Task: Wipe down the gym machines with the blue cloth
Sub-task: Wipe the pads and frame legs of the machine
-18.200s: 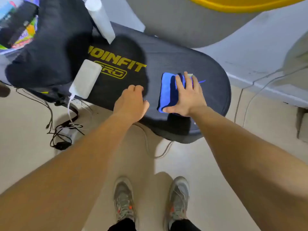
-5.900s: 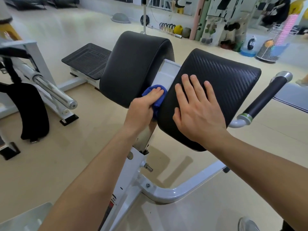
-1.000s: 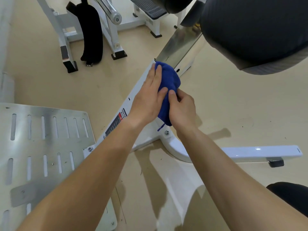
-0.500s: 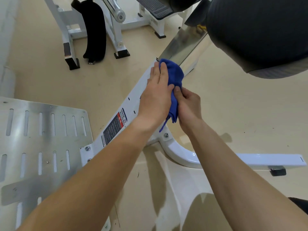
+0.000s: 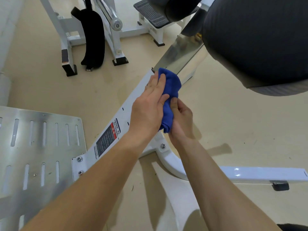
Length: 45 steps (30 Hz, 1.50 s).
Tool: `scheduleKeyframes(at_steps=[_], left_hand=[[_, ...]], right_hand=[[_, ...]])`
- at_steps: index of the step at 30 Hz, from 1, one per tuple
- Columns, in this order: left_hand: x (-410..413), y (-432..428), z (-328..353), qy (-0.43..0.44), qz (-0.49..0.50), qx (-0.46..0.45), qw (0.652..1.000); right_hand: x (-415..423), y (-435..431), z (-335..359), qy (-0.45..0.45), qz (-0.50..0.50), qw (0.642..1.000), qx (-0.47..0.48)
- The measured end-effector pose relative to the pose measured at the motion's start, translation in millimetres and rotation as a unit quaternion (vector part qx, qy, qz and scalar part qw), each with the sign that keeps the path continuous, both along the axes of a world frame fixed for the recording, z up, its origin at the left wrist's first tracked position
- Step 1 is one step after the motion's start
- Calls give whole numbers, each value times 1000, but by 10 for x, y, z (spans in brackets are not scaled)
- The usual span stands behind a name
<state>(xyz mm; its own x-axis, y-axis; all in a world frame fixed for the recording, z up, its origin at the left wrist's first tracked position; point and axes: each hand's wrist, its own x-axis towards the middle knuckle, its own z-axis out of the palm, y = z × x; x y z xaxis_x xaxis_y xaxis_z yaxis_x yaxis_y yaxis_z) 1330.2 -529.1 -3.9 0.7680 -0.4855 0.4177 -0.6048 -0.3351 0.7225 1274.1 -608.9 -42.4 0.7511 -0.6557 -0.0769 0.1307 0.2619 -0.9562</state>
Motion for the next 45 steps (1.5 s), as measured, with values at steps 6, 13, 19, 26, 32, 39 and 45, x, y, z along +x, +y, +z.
scheduleKeyframes(at_steps=[6, 13, 19, 26, 32, 39, 45], left_hand=[[176, -291, 385, -53, -30, 10, 998], [258, -569, 630, -41, -66, -23, 997], [220, -276, 350, -64, -51, 18, 997], [277, -610, 730, -26, -71, -44, 996], [224, -198, 525, -55, -38, 64, 996], [-61, 42, 287, 22, 13, 65, 998], [-252, 172, 42, 64, 58, 38, 996]], right_hand=[[141, -259, 306, -75, -47, 996, -15], [329, -494, 475, -81, -133, 987, -29], [102, -326, 218, -18, -30, 996, -87], [309, -515, 657, -106, -144, 984, 15], [46, -390, 405, 26, -41, 994, -101], [-126, -158, 539, 160, -59, 970, -174], [-337, -24, 492, 222, -11, 965, -138]])
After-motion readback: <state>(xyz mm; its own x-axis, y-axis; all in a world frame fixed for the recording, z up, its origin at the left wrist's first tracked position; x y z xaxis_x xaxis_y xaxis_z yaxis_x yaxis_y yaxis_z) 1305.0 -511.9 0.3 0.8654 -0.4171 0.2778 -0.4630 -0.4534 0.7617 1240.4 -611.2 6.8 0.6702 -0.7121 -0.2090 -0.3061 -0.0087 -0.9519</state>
